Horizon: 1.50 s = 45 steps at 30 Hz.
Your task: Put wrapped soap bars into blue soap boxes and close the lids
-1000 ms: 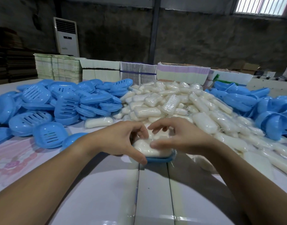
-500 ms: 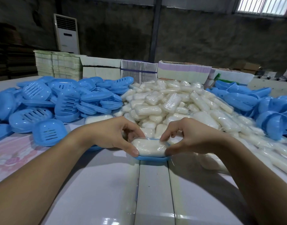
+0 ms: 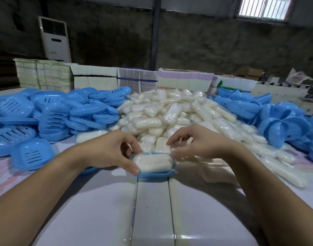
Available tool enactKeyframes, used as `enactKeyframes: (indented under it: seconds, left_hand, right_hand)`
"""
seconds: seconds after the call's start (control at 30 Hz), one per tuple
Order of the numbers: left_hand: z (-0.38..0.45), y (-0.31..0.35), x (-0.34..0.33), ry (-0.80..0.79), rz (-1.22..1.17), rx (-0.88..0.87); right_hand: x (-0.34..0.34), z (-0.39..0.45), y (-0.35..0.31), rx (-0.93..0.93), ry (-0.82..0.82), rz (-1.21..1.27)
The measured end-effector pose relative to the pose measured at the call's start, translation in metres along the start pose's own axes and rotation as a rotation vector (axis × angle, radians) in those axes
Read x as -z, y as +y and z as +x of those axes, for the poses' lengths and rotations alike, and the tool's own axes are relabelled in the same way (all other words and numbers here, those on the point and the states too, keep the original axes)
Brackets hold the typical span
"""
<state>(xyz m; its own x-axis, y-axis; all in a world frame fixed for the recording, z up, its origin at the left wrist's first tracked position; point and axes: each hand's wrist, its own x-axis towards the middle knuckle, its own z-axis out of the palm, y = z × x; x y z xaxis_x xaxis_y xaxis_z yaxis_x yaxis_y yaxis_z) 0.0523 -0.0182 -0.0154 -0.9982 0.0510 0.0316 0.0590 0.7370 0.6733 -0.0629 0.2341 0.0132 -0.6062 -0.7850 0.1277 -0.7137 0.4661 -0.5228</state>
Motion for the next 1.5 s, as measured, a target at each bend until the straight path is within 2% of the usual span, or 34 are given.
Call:
enactKeyframes:
  seconds: [0.07, 0.17, 0.23, 0.3, 0.33, 0.43, 0.53, 0.77, 0.87, 0.97, 1.03, 1.1, 1.2, 1.23, 1.27, 1.3, 1.37, 1.43, 1.5]
  left_hand:
    - [0.002, -0.002, 0.0, -0.001, 0.007, -0.018]
    - [0.003, -0.004, 0.001, -0.008, 0.014, -0.049]
    - [0.004, -0.006, 0.002, -0.021, 0.011, -0.074]
    - [0.006, -0.008, 0.002, -0.031, 0.017, -0.112]
    - [0.007, -0.011, 0.002, -0.031, 0.024, -0.128]
    - [0.011, -0.019, 0.001, -0.035, 0.086, -0.149]
    - [0.016, -0.029, -0.001, -0.014, 0.119, -0.166]
    - [0.02, -0.048, 0.005, -0.008, 0.233, -0.131]
    - [0.02, -0.053, 0.005, -0.028, 0.229, -0.105]
    - [0.018, -0.052, 0.006, -0.016, 0.212, -0.088]
    - [0.014, -0.044, 0.007, -0.017, 0.188, -0.08]
    - [0.008, -0.032, 0.006, -0.041, 0.116, -0.066]
    - [0.003, -0.014, 0.002, -0.056, -0.001, -0.066]
    - [0.001, -0.009, 0.0, -0.058, -0.019, -0.07]
    - [0.0, -0.005, -0.002, -0.052, -0.029, -0.07]
    - [0.0, -0.002, -0.004, -0.038, -0.034, -0.063]
    - [0.0, -0.001, -0.005, -0.022, -0.027, -0.041]
    - [-0.001, 0.001, -0.005, -0.029, 0.001, -0.028]
    - [-0.001, 0.002, -0.004, -0.031, -0.006, -0.016]
  right_hand:
    - [0.004, 0.004, 0.009, 0.006, 0.177, 0.092]
    - [0.016, 0.011, 0.034, -0.095, 0.708, 0.143]
    - [0.034, 0.008, 0.057, -0.231, 1.02, 0.06]
    - [0.056, -0.004, 0.086, -0.419, 1.203, -0.085]
    - [0.065, -0.012, 0.1, -0.524, 1.242, -0.142]
    - [0.078, -0.04, 0.144, -0.804, 1.186, -0.161]
    - [0.075, -0.054, 0.172, -0.867, 1.138, -0.006]
    - [0.07, -0.045, 0.153, -0.676, 1.098, -0.153]
    - [0.064, -0.041, 0.117, -0.483, 1.094, -0.137]
    - [0.04, -0.034, 0.065, -0.18, 0.984, -0.122]
    - [0.018, -0.031, 0.03, 0.035, 0.844, 0.074]
    - [0.006, -0.029, 0.006, 0.122, 0.67, 0.505]
    - [-0.004, -0.028, -0.005, 0.122, 0.319, 1.28]
    - [-0.008, -0.027, -0.005, 0.094, 0.237, 1.416]
    - [-0.014, -0.025, -0.005, 0.048, 0.188, 1.45]
    - [-0.02, -0.023, -0.006, -0.002, 0.173, 1.388]
    - [-0.033, -0.02, -0.006, -0.068, 0.223, 1.096]
    - [-0.041, -0.02, -0.006, -0.026, 0.341, 0.719]
    - [-0.041, -0.023, -0.003, 0.063, 0.395, 0.452]
